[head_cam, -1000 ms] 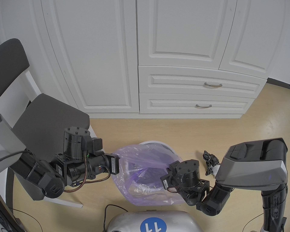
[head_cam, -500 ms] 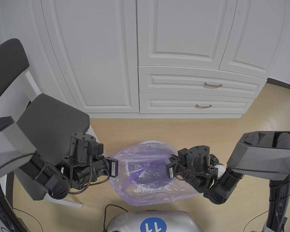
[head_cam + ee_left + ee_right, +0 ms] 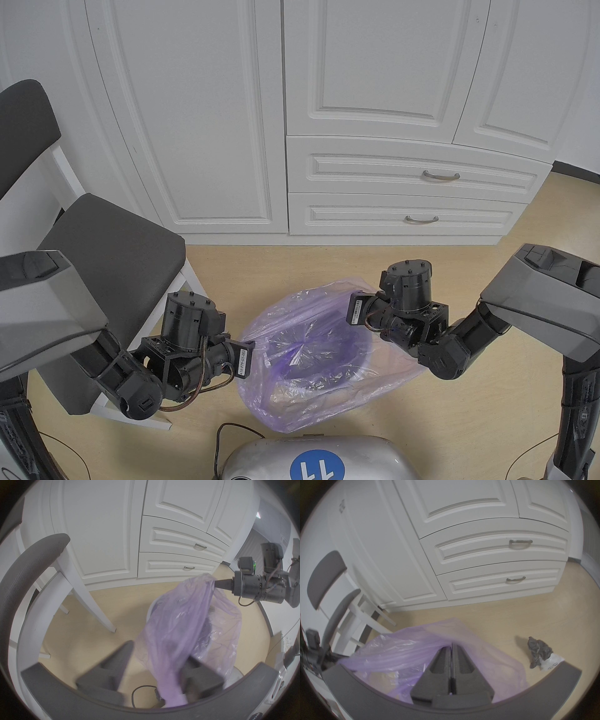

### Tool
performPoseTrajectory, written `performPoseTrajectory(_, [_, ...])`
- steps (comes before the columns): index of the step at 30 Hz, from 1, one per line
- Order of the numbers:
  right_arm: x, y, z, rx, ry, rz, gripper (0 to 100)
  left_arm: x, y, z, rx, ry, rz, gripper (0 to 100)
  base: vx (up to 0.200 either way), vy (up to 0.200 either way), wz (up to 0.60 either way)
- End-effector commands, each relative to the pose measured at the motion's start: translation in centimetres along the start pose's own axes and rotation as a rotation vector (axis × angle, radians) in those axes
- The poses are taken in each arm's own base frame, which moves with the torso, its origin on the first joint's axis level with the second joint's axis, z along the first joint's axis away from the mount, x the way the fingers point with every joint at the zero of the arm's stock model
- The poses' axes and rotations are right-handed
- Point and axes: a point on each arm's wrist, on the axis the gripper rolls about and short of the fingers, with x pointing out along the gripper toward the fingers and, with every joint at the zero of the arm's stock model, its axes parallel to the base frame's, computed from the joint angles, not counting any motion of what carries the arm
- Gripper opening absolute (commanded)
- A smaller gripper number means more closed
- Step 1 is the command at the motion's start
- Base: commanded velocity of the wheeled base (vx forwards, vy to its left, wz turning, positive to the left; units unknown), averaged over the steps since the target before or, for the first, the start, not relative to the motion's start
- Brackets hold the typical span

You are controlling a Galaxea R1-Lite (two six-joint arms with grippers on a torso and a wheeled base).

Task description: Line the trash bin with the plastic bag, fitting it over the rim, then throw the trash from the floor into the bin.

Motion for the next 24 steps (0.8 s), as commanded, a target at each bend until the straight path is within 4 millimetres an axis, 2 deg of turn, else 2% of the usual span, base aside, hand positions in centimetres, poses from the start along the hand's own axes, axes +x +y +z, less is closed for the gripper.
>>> performPoseTrajectory(1, [0.6,0.4,0.8,0.033,-0.027,0.01,0,0.1,-0.2,-0.4,0.006,0.006,-0.005,100,0.0,0.0,0.0])
performPoseTrajectory(10, [3.8,1.2,-0.5,0.129,-0.046,0.016,0,-2.1,-0.5,1.1,0.0,-0.077,-0.038,100,0.0,0.0,0.0])
performPoseTrajectory(15, [4.0,0.6,-1.1,0.115,-0.024,-0.007,0,-1.8,-0.7,0.9,0.004,-0.069,-0.039,100,0.0,0.0,0.0])
performPoseTrajectory(17, [2.7,0.1,0.1,0.077,0.017,-0.036,0,0.1,-0.5,0.1,0.007,-0.031,-0.009,100,0.0,0.0,0.0])
performPoseTrajectory(23, [0.2,-0.2,1.9,0.034,0.095,-0.072,0,2.6,-0.1,-1.2,0.008,0.006,0.075,100,0.0,0.0,0.0])
performPoseTrajectory(24, [-0.9,-0.3,2.4,0.0,0.147,-0.09,0,3.1,0.0,-1.5,0.008,0.01,0.08,100,0.0,0.0,0.0])
